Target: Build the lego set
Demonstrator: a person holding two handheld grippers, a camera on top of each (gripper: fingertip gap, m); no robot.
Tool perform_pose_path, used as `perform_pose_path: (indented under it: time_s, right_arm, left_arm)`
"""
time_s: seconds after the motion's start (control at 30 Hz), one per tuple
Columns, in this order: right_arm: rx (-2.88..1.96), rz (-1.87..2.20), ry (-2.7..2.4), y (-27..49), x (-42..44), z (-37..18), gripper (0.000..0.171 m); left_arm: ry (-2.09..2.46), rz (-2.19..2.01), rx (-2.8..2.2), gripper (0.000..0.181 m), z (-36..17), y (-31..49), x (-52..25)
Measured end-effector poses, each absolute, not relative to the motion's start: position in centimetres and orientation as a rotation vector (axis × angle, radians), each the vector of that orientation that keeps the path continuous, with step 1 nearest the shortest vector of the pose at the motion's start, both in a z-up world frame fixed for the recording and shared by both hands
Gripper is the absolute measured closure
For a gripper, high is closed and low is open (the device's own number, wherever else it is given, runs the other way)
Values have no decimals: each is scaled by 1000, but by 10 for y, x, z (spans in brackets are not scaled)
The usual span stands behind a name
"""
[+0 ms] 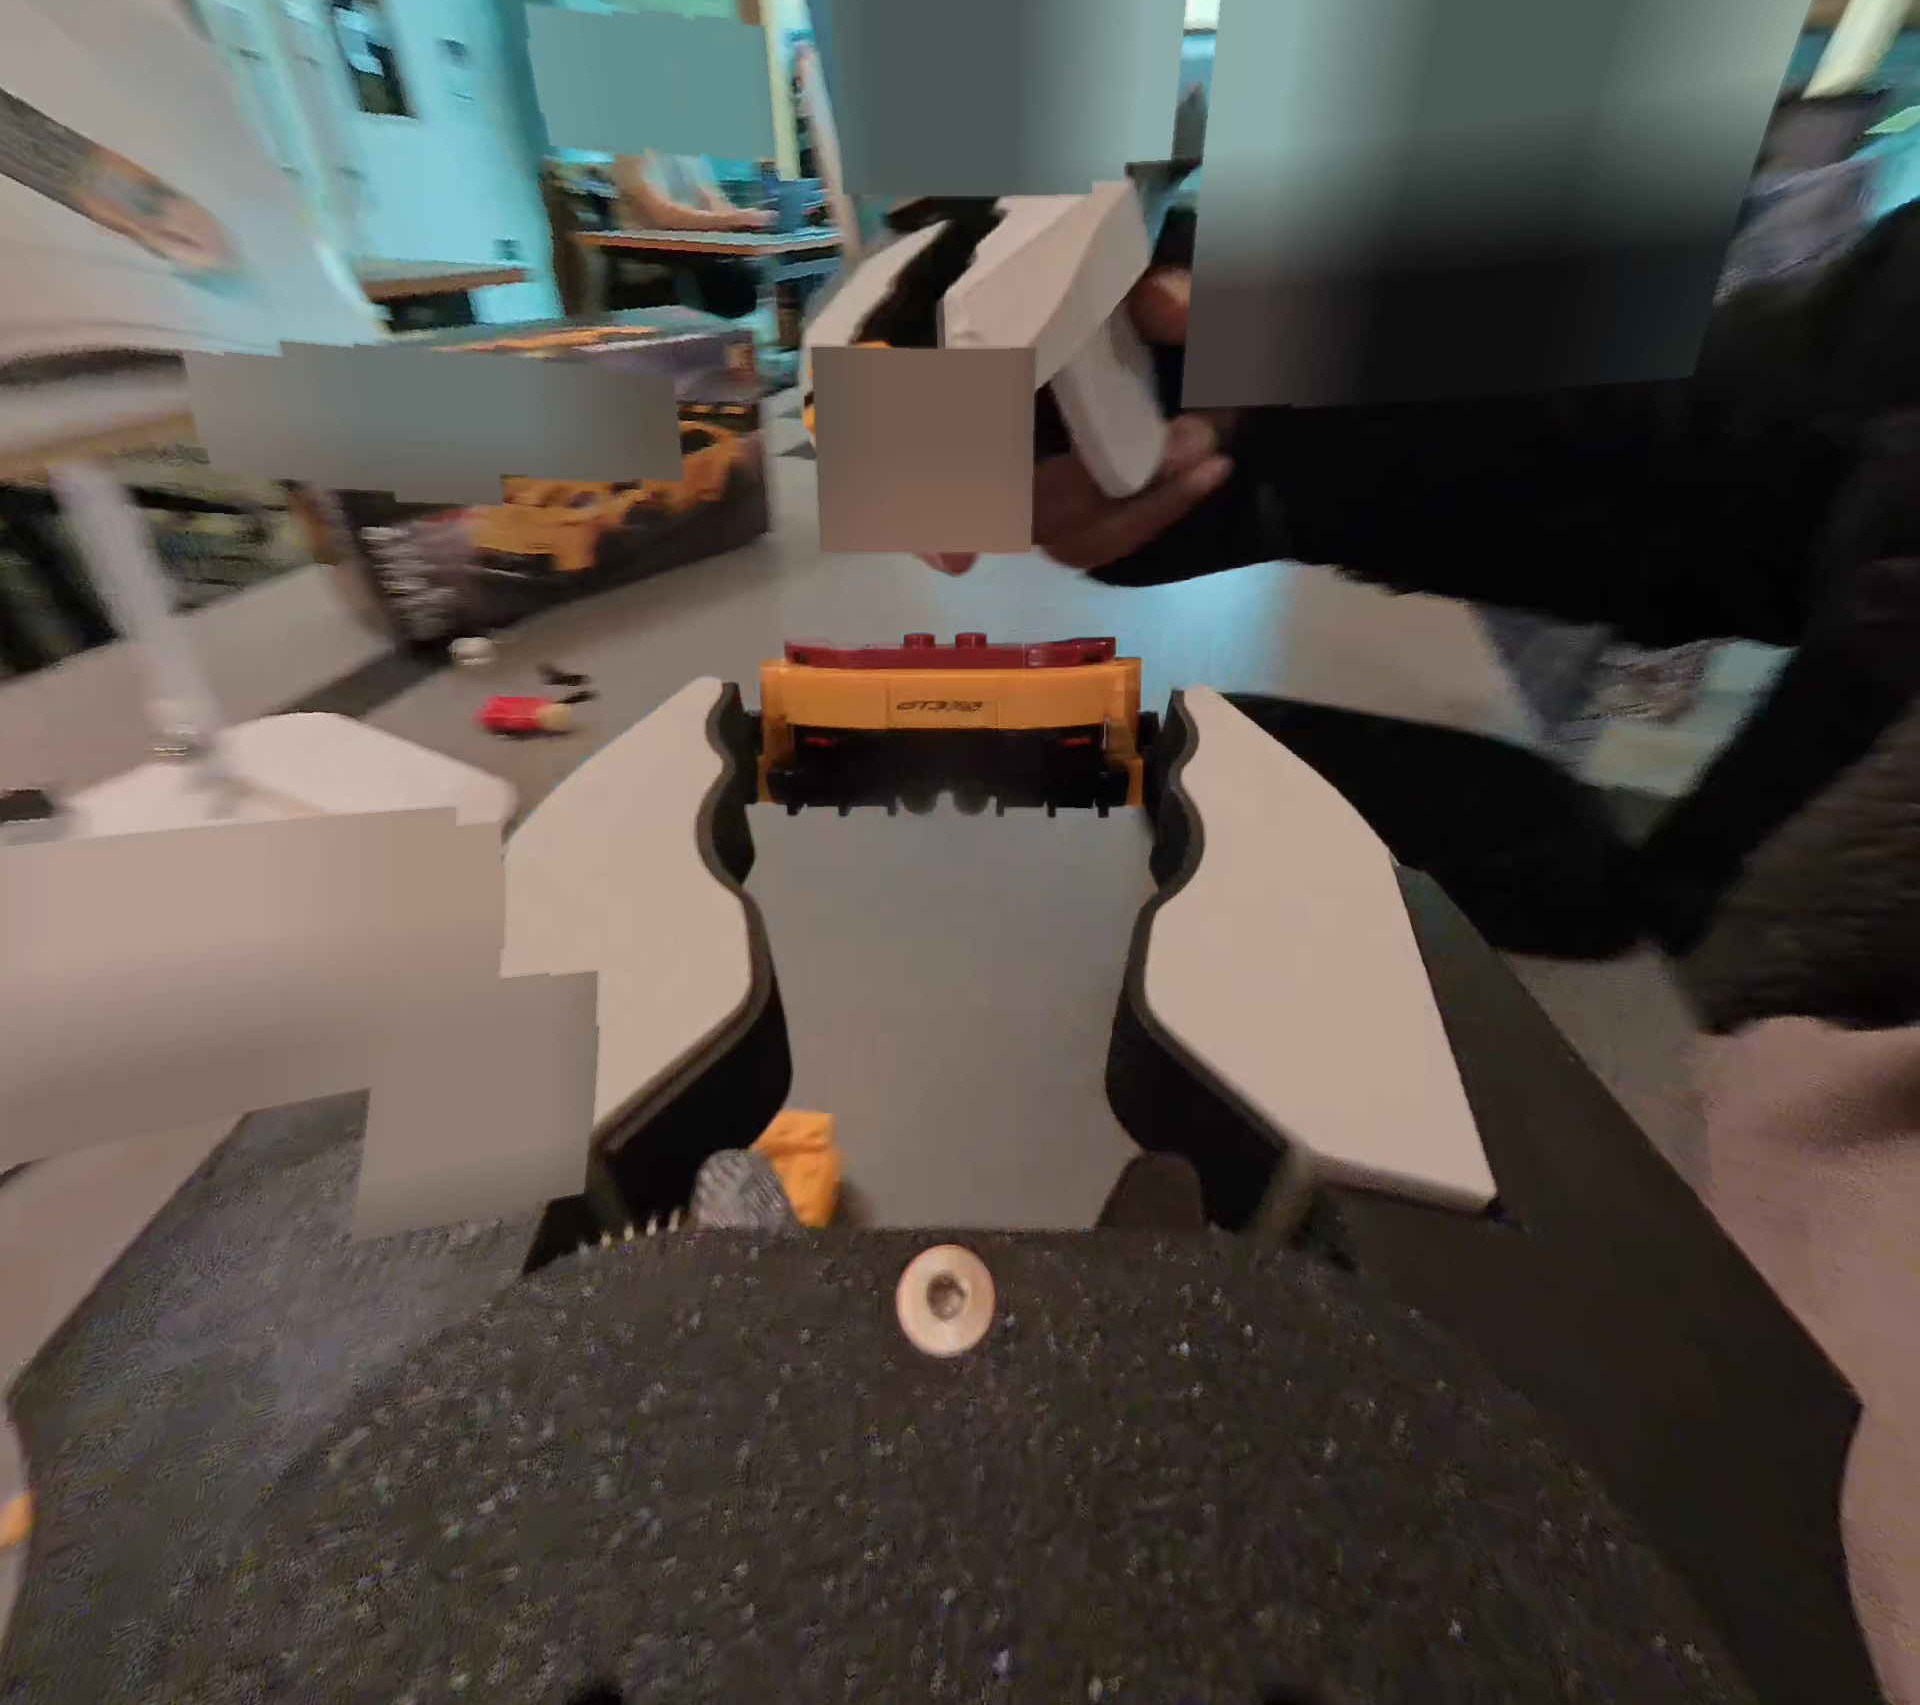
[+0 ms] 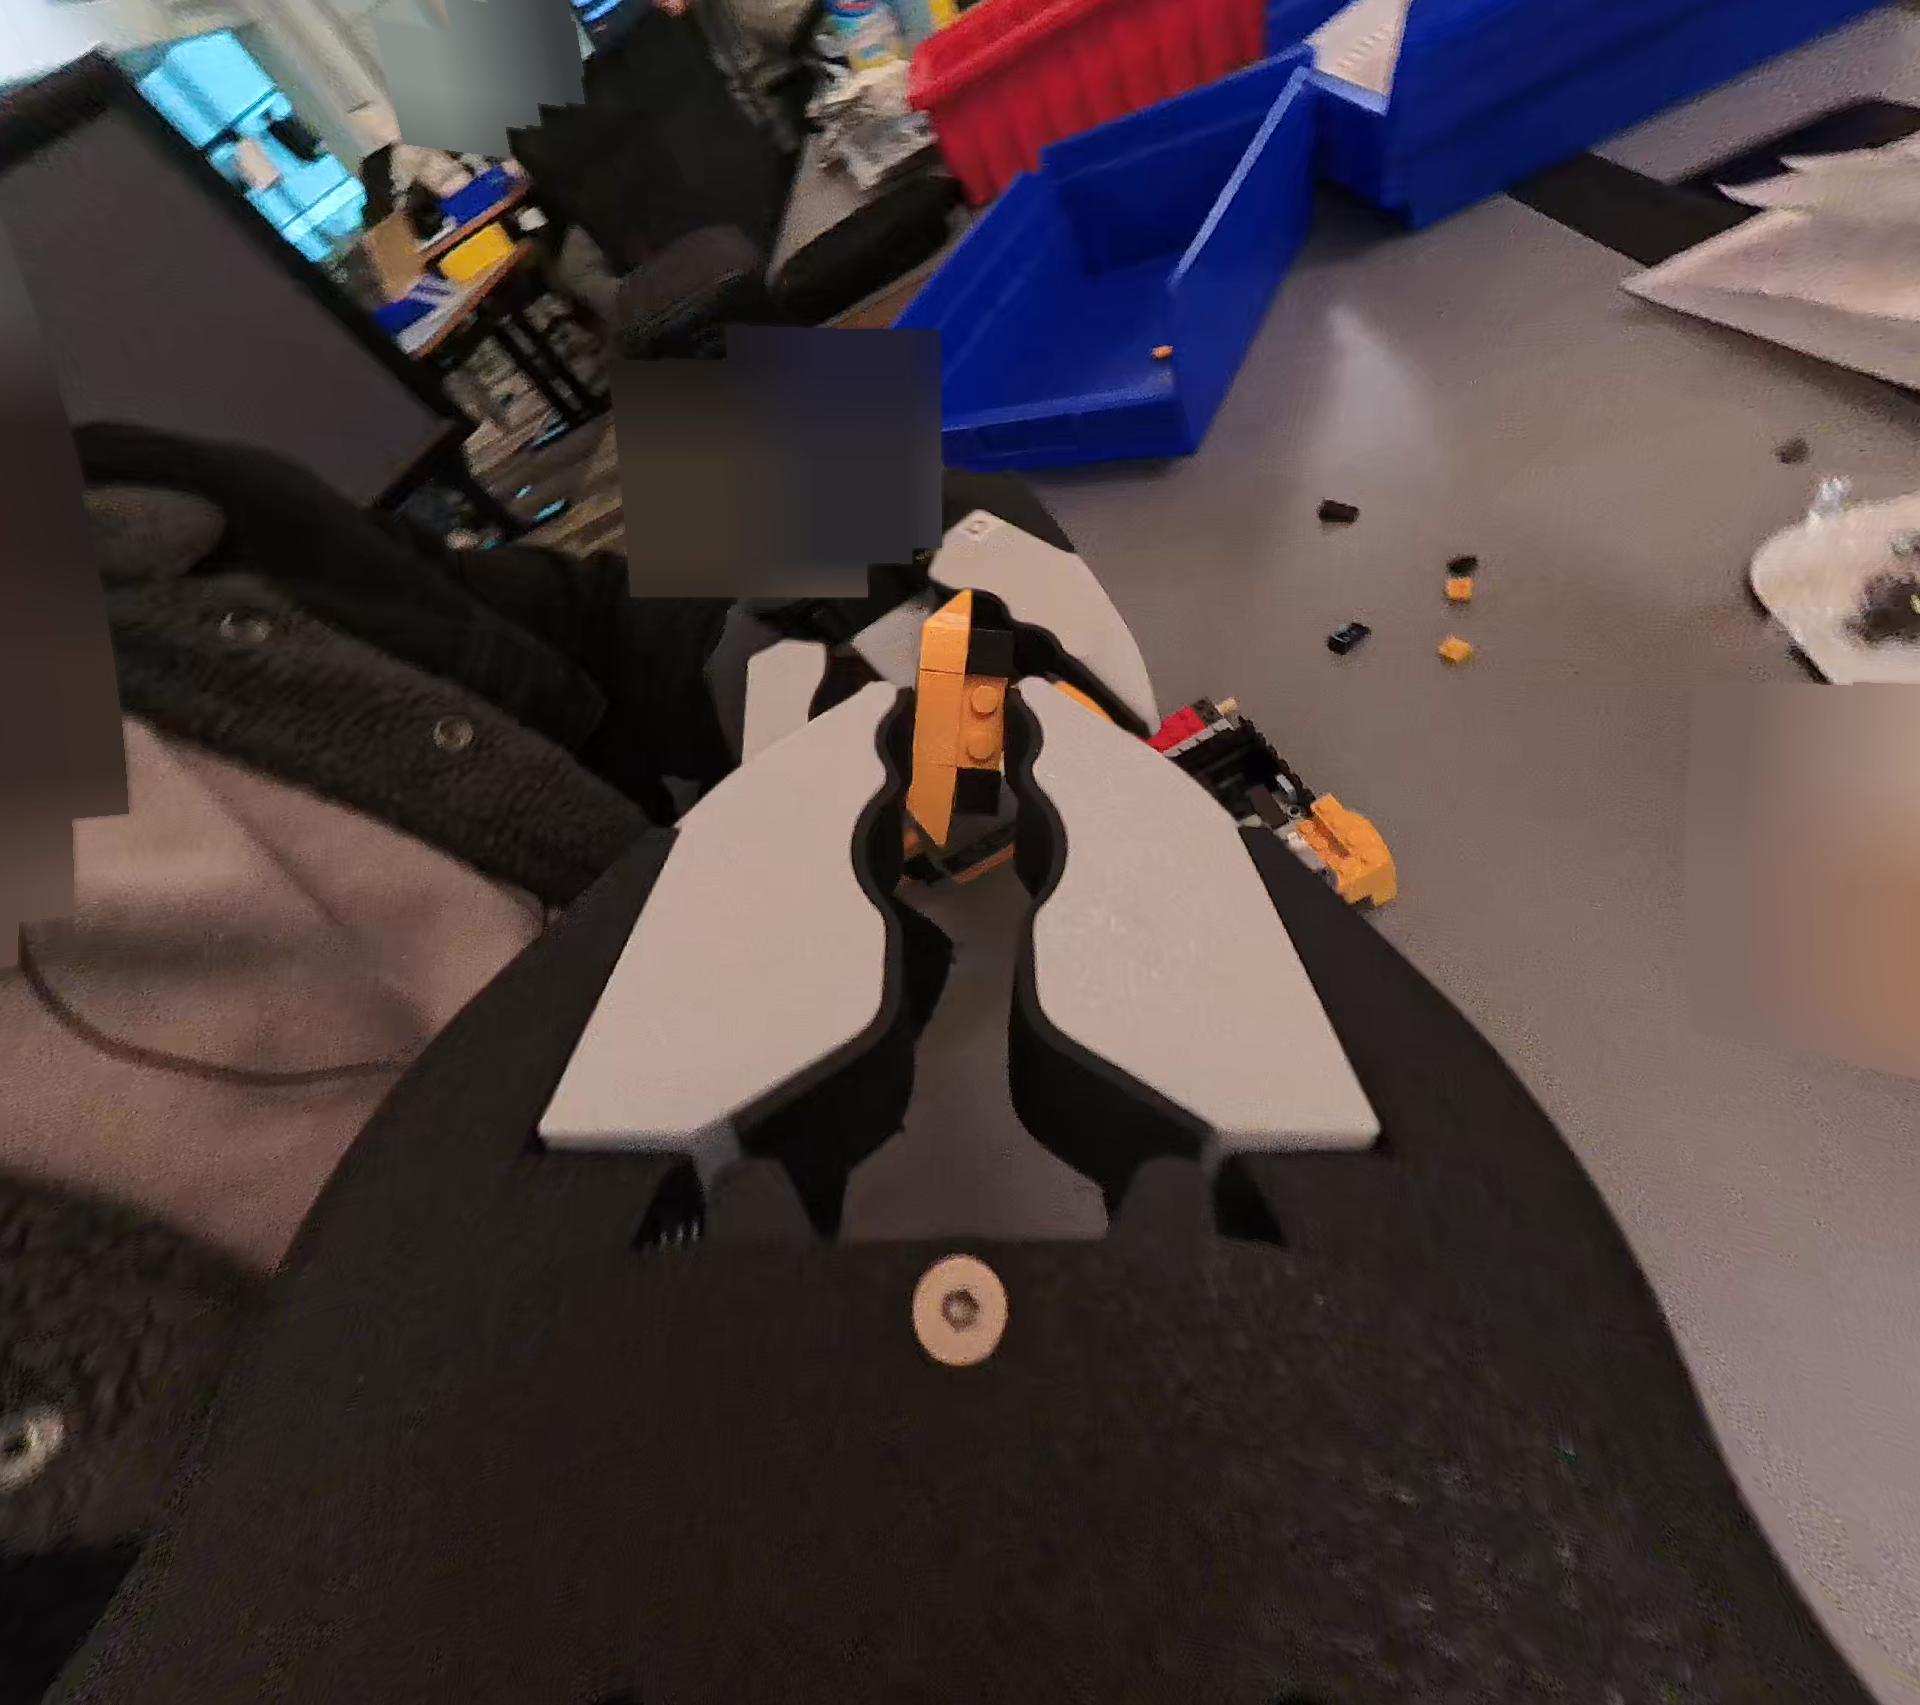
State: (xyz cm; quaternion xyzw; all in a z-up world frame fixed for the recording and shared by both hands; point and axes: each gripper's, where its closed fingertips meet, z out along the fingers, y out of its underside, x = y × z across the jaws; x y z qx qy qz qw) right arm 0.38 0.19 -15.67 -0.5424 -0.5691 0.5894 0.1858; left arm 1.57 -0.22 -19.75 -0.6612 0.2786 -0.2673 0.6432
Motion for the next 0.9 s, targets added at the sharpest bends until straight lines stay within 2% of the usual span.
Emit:
perform_pose_path:
  time_s: [0.17,0.37,0.9]
  right_arm:
    - [-1729,1491,-1504,3,-9,-172,155]
    - [-1853,1371,-1434,10,-21,-183,155]
    - [-1894,1288,-1434,4,-30,-197,156]
  left_arm:
    - [631,-171,-1530,106,-200,11,-7]
    - [658,131,-1582,106,-208,19,-22]
    - [714,303,-1665,107,-215,20,-27]
